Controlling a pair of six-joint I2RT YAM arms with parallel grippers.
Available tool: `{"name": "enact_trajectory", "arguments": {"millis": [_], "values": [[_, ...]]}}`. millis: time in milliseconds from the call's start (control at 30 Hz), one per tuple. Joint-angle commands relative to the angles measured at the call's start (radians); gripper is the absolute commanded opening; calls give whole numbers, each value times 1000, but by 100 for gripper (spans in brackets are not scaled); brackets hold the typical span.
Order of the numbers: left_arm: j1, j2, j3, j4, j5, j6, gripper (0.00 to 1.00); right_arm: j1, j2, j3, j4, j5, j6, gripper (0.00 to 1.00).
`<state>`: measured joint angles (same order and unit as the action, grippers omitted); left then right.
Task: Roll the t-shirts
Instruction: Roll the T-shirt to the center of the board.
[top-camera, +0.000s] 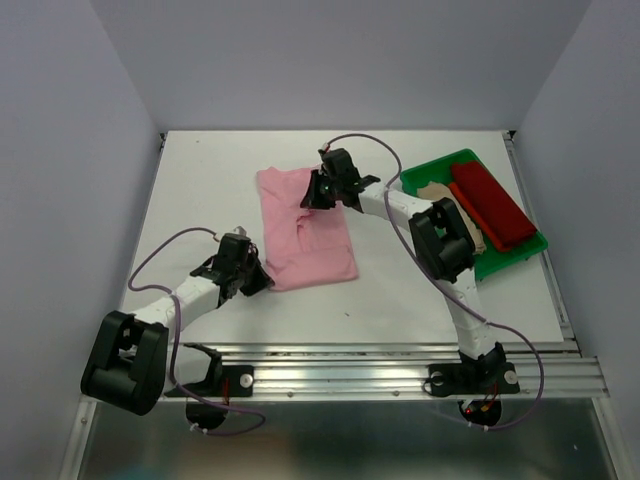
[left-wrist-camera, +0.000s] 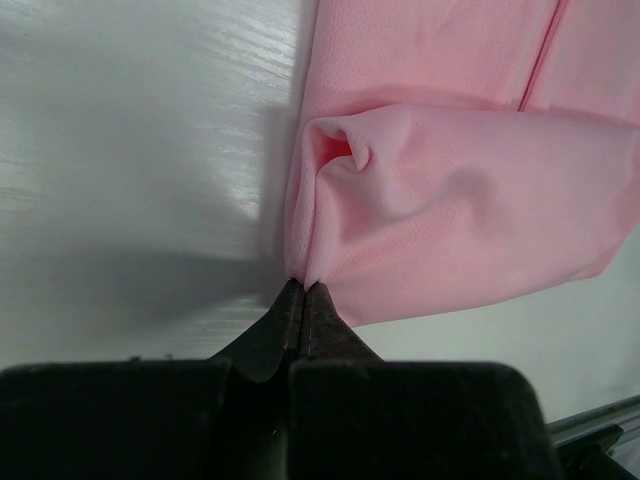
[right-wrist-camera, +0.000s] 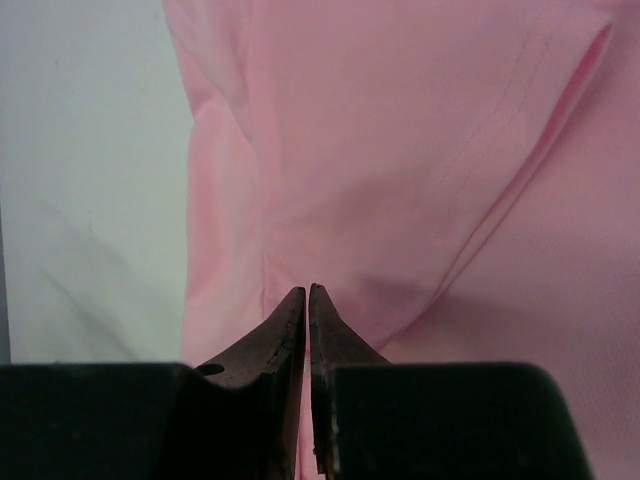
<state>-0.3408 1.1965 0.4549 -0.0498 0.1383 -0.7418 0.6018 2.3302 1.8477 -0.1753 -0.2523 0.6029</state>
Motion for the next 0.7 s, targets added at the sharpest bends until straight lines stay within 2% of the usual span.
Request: {"name": "enact_trajectory", "arguments": {"millis": [0, 433, 667], "values": [[-6, -12, -2, -4, 1, 10, 0, 0, -60, -103, 56, -44, 15, 10], [-6, -17, 1, -5, 0, 12, 0, 0, -51, -197, 63, 11, 15, 9], [-4, -20, 7, -12, 1, 13, 0, 0, -196, -209, 65, 67, -17, 11]]}}
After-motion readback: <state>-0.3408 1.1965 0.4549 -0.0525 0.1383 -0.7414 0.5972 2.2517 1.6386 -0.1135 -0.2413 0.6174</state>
